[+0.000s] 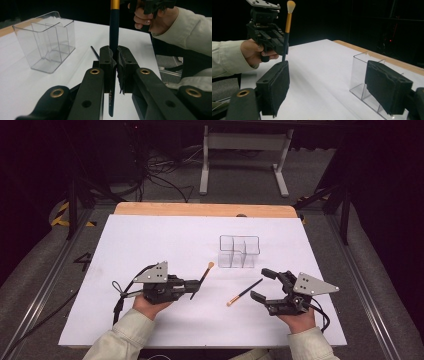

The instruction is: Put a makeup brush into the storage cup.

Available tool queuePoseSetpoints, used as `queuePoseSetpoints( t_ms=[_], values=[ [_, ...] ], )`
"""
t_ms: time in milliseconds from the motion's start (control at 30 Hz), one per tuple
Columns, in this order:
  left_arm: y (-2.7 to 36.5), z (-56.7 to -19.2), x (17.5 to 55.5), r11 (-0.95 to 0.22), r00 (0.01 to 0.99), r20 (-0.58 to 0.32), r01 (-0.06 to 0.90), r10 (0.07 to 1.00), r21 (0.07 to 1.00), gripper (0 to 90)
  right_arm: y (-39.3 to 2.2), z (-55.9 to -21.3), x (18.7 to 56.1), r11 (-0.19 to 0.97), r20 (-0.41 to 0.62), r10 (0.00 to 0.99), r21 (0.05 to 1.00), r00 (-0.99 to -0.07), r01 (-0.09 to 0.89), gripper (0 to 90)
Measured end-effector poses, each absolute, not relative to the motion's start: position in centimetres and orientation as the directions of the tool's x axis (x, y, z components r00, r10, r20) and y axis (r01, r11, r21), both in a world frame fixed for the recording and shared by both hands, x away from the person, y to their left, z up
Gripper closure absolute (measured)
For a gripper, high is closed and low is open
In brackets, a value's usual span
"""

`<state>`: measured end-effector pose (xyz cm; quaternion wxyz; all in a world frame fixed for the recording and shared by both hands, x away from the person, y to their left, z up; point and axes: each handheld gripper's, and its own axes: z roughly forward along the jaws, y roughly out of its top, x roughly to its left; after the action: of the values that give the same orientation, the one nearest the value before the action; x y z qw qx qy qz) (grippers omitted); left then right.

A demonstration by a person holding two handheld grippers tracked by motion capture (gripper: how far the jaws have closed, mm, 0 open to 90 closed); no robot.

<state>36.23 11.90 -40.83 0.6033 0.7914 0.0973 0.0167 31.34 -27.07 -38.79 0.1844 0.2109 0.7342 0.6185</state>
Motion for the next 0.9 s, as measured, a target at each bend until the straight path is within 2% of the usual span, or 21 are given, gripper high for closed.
queuePoseSetpoints(
  t_ms=[400, 667, 900],
  values=[
    [11.1, -41.2, 36.4, -0.226, 0.983, -0.102, 0.134, 0.150, 0.965, 82.8, -25.1, -38.0, 32.1, 0.174, -0.009, 0.489, 0.981, -0.872, 0.087, 24.4],
    [10.6, -41.3, 36.2, -0.234, 0.988, -0.067, 0.098, 0.140, 0.967, 82.7, -23.2, -37.5, 32.9, 0.182, 0.012, 0.439, 0.978, -0.899, 0.102, 30.0],
    [10.3, -41.4, 36.1, -0.244, 0.986, -0.070, 0.105, 0.149, 0.964, 82.7, -21.9, -37.2, 33.3, 0.188, 0.012, 0.411, 0.977, -0.912, 0.098, 34.3]
  ],
)
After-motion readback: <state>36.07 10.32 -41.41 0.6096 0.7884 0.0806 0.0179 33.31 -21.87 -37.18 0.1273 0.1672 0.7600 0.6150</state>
